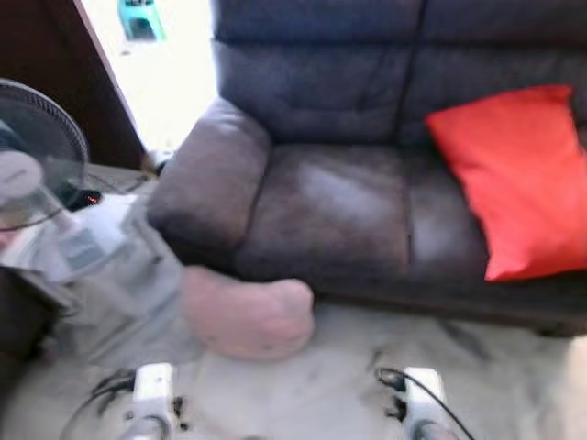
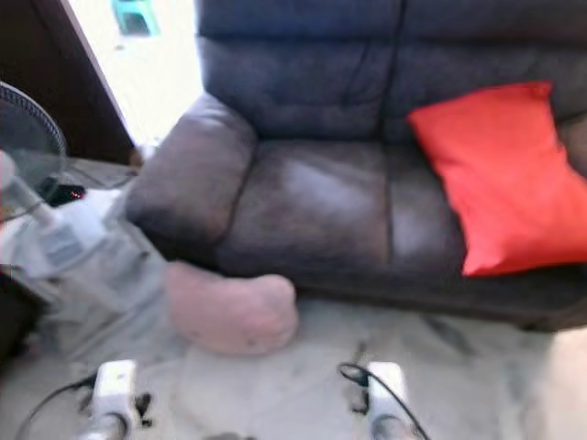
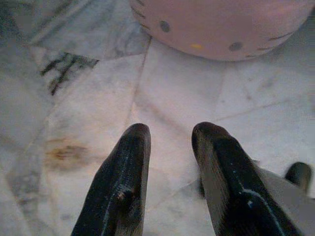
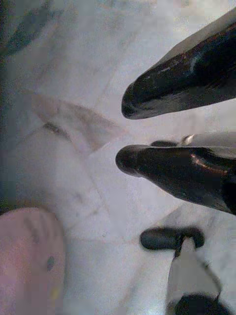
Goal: Move the pillow to the sofa from floor
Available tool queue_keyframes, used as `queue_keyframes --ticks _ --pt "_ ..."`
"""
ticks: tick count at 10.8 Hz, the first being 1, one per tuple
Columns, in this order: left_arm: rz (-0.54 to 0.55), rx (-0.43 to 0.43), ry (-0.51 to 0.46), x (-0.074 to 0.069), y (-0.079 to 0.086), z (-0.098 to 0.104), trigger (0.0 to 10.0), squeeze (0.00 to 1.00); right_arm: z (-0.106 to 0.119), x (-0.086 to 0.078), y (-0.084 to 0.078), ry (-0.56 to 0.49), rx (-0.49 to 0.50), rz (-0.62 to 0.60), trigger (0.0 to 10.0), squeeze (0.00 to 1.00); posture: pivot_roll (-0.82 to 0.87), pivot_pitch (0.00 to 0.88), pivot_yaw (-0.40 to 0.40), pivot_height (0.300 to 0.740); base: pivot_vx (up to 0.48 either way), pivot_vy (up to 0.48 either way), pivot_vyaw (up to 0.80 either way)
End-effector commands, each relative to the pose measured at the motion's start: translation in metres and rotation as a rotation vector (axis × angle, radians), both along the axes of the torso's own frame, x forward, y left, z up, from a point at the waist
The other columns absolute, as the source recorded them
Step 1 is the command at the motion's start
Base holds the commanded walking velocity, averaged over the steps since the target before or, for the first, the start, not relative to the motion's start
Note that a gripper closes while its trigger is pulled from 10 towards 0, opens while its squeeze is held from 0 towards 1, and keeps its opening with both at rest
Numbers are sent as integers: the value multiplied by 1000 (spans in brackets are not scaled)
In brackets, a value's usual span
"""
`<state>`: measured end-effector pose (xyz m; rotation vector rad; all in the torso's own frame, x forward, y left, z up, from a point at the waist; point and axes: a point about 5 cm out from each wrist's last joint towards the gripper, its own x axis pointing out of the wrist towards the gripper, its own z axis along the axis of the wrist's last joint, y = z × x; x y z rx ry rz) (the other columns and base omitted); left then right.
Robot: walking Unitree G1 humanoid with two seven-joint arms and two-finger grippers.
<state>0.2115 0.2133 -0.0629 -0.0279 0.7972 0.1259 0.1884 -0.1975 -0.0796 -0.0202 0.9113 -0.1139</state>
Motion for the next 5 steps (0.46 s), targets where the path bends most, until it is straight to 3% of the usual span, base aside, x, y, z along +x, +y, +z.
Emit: queue_keyframes --ticks 1,5 --pt "8 13 25 -6 6 -2 10000 0 -1 -1 5 8 15 -3 10000 0 153 132 39 740 0 319 0" --pt "13 12 22 -4 6 -1 10000 0 -4 -6 7 25 18 2 10000 0 161 157 40 740 0 332 0"
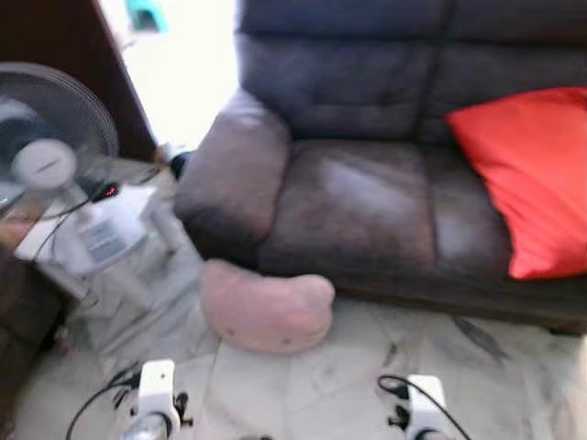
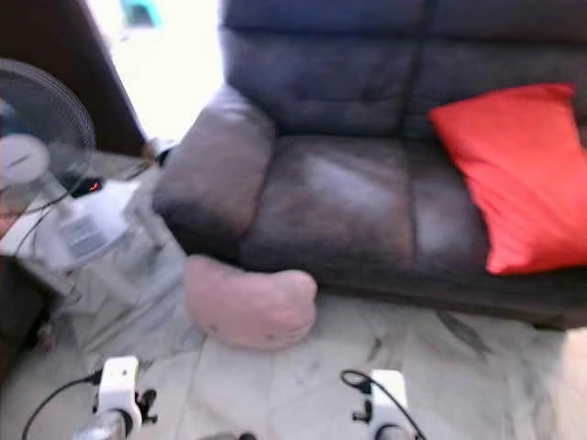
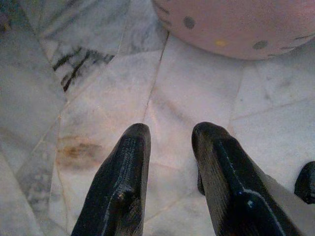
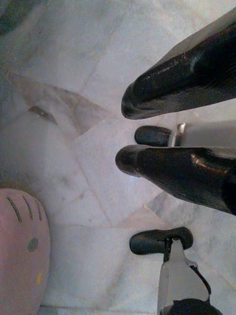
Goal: Move the pillow to the sofa from floor
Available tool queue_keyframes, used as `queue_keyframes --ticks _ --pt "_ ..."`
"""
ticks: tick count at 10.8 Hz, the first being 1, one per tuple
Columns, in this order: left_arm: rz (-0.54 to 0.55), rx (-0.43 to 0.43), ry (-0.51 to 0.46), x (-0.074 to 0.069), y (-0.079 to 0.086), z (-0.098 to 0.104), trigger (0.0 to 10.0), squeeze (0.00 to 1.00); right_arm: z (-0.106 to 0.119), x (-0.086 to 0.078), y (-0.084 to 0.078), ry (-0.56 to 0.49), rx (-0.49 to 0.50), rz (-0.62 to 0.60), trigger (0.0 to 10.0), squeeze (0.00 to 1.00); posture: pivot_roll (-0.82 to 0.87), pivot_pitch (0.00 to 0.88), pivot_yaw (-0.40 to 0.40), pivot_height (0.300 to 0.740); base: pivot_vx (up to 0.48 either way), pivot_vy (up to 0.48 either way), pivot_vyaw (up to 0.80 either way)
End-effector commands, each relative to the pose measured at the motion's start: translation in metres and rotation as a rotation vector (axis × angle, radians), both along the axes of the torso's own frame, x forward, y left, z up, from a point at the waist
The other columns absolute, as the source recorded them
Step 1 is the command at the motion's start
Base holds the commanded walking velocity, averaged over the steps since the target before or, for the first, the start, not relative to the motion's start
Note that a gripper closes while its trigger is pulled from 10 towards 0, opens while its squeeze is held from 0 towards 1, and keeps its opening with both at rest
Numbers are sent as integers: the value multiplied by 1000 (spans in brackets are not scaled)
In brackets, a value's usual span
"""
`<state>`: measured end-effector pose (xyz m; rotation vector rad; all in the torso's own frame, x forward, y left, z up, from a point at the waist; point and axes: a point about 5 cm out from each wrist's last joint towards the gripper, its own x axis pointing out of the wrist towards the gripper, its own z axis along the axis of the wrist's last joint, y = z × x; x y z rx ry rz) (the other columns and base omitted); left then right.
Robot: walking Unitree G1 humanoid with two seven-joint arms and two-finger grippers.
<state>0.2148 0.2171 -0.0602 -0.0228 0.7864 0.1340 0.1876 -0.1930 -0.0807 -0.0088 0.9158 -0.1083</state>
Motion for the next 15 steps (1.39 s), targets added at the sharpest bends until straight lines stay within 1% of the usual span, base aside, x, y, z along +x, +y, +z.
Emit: queue_keyframes --ticks 1,10,14,15 --pt "8 3 30 -7 2 -4 10000 0 -3 -5 2 23 6 2 10000 0 163 157 39 740 0 330 0" --pt "2 2 16 -3 2 -2 10000 0 -5 -8 5 36 12 5 10000 0 167 168 42 740 0 356 0" --pt "-1 2 8 -1 1 -1 10000 0 -4 -5 10 30 15 14 10000 0 167 171 40 740 0 356 0" --pt "-4 5 7 -1 1 -1 10000 0 -4 -4 10 29 15 15 10000 0 166 171 40 740 0 0 0"
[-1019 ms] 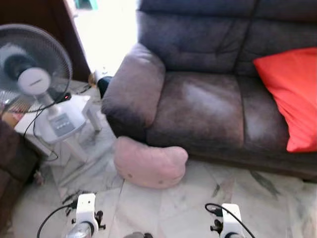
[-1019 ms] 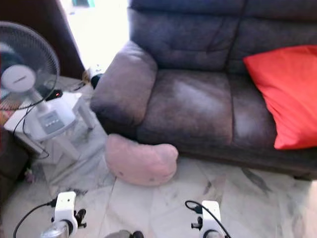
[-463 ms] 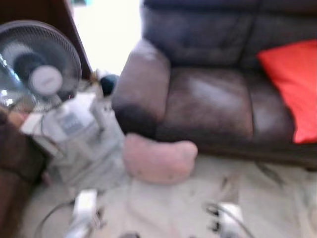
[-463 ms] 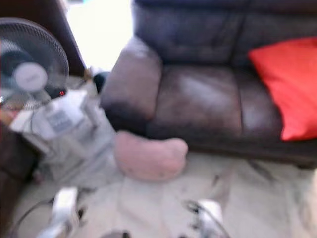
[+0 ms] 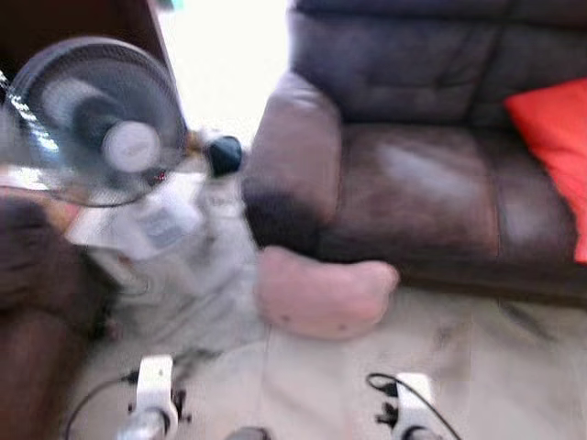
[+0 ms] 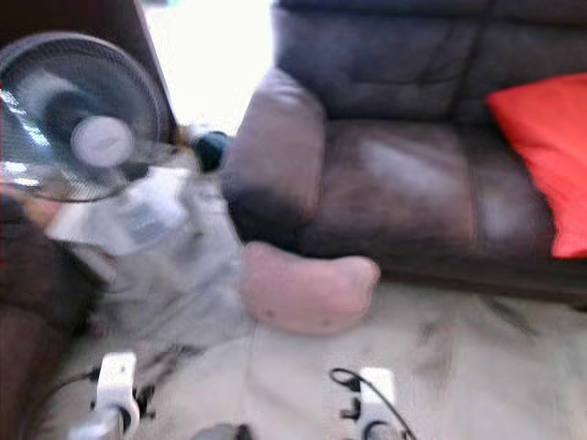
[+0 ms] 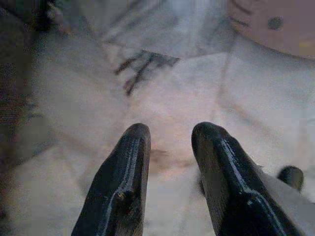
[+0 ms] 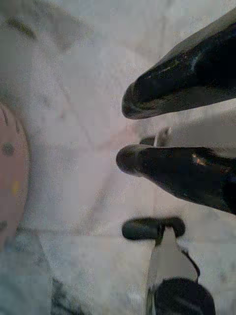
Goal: Move the pillow to the sofa from floor
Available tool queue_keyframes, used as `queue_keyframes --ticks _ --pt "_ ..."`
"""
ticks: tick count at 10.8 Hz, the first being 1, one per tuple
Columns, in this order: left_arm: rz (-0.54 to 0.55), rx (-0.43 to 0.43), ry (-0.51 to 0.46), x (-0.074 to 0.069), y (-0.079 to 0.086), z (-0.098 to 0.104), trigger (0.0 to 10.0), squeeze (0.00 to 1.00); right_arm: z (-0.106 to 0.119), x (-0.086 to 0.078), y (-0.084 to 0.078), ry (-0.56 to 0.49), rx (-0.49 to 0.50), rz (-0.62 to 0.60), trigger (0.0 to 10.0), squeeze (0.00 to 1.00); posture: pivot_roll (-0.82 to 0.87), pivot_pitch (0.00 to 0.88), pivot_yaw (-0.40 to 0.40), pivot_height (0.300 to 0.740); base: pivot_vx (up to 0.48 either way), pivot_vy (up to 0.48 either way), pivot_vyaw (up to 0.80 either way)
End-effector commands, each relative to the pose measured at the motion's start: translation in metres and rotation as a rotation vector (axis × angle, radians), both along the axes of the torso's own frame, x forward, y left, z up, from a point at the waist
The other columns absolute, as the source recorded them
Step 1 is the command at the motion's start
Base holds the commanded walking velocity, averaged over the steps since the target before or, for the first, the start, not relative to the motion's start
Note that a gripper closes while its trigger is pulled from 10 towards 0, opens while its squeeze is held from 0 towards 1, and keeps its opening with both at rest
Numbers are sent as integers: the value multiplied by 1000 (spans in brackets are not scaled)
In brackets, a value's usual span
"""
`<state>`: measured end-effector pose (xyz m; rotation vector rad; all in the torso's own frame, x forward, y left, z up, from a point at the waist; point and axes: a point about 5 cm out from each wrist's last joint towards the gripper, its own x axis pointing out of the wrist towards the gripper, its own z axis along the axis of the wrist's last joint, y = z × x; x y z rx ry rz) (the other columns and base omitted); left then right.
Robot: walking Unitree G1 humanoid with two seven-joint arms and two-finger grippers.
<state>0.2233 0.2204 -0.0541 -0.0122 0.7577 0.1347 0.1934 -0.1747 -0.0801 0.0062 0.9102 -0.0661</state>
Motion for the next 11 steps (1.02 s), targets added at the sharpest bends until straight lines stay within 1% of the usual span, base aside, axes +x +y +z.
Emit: queue_keyframes --ticks 1,6,7,8,9,11 --pt "-16 4 34 -9 -3 -6 10000 0 -4 -10 -8 34 -16 -14 10000 0 166 171 39 740 0 0 0" --pt "-12 -39 0 -4 -9 -4 10000 0 -3 -8 -9 23 -16 -24 10000 0 162 159 35 740 0 0 0" --pt "-13 -37 4 -5 -9 -4 10000 0 -3 -8 -10 22 -18 -31 10000 0 161 155 34 740 255 0 0" --pt "-17 -33 13 -6 -9 -5 10000 0 -3 -8 -11 12 1 -47 10000 0 160 150 34 740 277 0 -600" --pt "-19 -32 22 -7 -10 -7 10000 0 -2 -8 -14 15 -14 -31 10000 0 157 146 33 740 300 0 -544" --pt "-18 -34 33 -10 -10 -8 10000 0 -2 -8 -17 4 -18 -24 10000 0 157 139 30 740 317 0 0"
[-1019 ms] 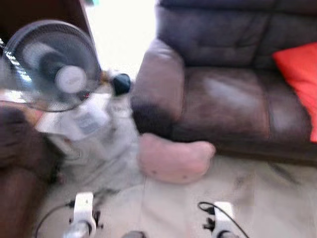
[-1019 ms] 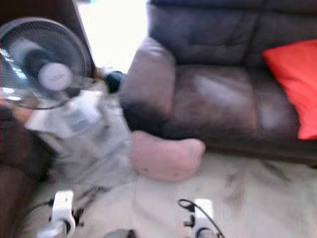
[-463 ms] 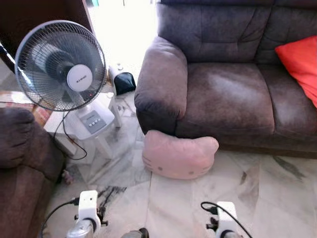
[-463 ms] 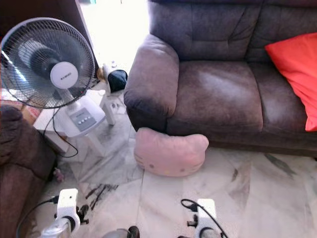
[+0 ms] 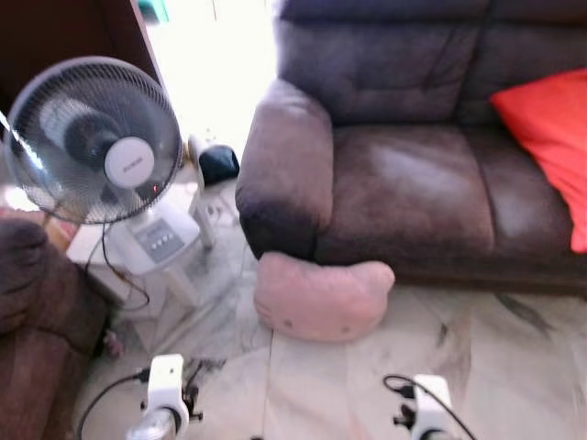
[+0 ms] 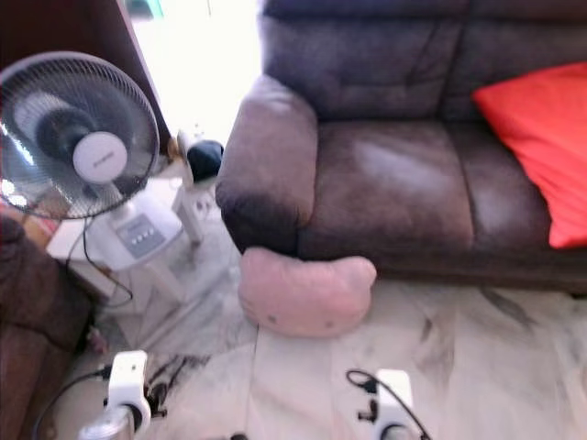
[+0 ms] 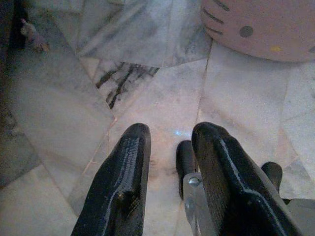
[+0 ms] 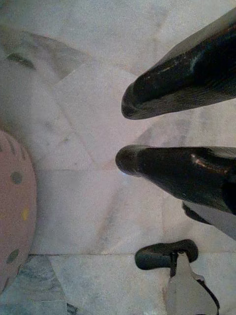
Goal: Move the pillow to the sofa from floor
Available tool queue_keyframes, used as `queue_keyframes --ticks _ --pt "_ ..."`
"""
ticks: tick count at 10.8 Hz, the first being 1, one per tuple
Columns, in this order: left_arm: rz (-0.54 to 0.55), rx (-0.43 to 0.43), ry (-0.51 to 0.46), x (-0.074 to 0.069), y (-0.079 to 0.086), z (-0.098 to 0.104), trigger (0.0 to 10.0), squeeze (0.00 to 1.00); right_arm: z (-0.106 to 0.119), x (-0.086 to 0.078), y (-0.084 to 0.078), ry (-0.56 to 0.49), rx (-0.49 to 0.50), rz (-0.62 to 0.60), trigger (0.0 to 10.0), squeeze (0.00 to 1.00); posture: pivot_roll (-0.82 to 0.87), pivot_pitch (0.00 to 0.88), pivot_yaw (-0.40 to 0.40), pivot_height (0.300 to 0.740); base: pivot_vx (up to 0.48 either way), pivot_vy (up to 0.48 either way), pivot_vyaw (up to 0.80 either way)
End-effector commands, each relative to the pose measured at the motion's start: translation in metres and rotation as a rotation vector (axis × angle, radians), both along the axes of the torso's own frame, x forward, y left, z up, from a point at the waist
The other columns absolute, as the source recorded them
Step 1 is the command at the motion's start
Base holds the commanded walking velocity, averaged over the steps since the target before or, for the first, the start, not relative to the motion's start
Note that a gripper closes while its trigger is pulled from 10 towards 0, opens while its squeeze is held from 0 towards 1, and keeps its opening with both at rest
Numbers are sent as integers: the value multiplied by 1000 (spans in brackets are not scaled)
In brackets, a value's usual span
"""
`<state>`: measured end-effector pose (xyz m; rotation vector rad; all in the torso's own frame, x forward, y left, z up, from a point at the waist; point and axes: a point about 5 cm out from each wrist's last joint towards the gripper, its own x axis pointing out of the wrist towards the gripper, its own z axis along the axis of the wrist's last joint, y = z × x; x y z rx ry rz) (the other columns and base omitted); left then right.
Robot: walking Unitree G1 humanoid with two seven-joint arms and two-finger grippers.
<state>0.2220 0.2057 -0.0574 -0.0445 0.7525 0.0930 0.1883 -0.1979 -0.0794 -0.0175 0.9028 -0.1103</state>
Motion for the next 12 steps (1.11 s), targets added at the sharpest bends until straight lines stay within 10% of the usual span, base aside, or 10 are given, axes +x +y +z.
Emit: queue_keyframes --ticks 1,12 --pt "9 9 42 -10 5 -5 10000 0 -3 -3 6 12 19 3 10000 0 158 133 29 740 322 0 0" --pt "7 8 31 -8 2 -5 10000 0 -5 -6 9 33 13 6 10000 0 157 149 27 740 346 0 -40"
